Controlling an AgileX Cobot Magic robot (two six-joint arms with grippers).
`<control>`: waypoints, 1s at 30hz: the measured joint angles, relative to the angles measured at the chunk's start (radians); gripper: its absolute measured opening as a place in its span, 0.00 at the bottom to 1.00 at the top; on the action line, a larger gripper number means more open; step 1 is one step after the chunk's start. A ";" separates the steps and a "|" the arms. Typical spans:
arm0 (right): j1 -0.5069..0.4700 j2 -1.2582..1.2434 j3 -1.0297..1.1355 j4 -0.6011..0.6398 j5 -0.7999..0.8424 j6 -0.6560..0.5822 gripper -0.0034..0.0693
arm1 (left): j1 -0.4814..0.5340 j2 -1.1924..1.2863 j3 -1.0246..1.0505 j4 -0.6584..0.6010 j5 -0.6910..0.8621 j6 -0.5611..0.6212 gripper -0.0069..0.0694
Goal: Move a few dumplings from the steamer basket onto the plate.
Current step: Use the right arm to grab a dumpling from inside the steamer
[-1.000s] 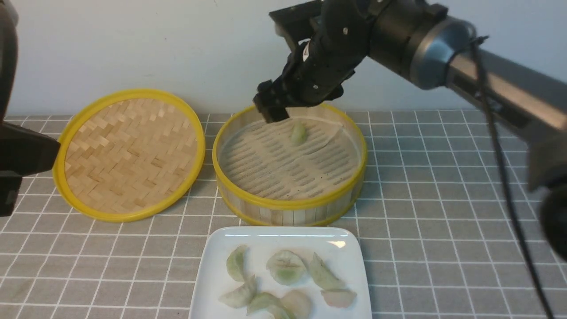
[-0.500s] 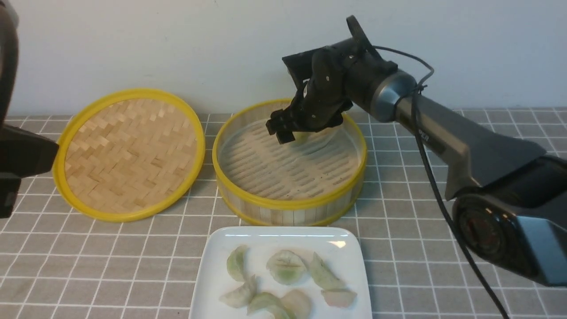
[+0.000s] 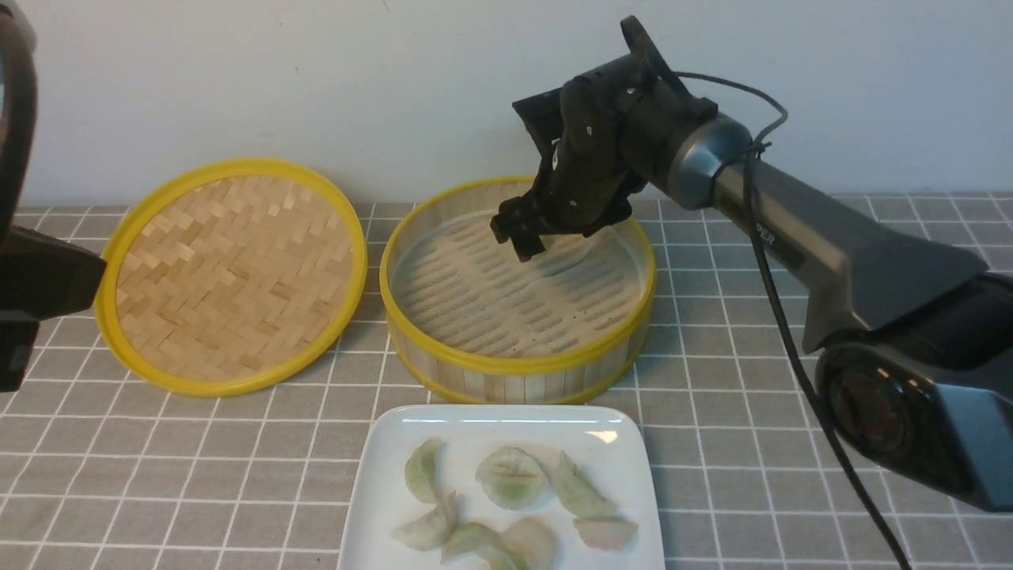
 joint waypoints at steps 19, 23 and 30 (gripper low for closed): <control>-0.022 0.028 -0.005 0.025 -0.134 -0.161 0.13 | 0.000 0.161 0.000 -0.014 -0.022 -0.030 0.08; -0.058 0.061 -0.003 0.094 -0.156 -0.197 0.15 | 0.000 0.156 0.000 -0.014 0.010 -0.030 0.08; -0.101 0.074 -0.003 0.247 -0.175 -0.284 0.36 | 0.000 0.153 0.000 -0.014 0.029 -0.030 0.08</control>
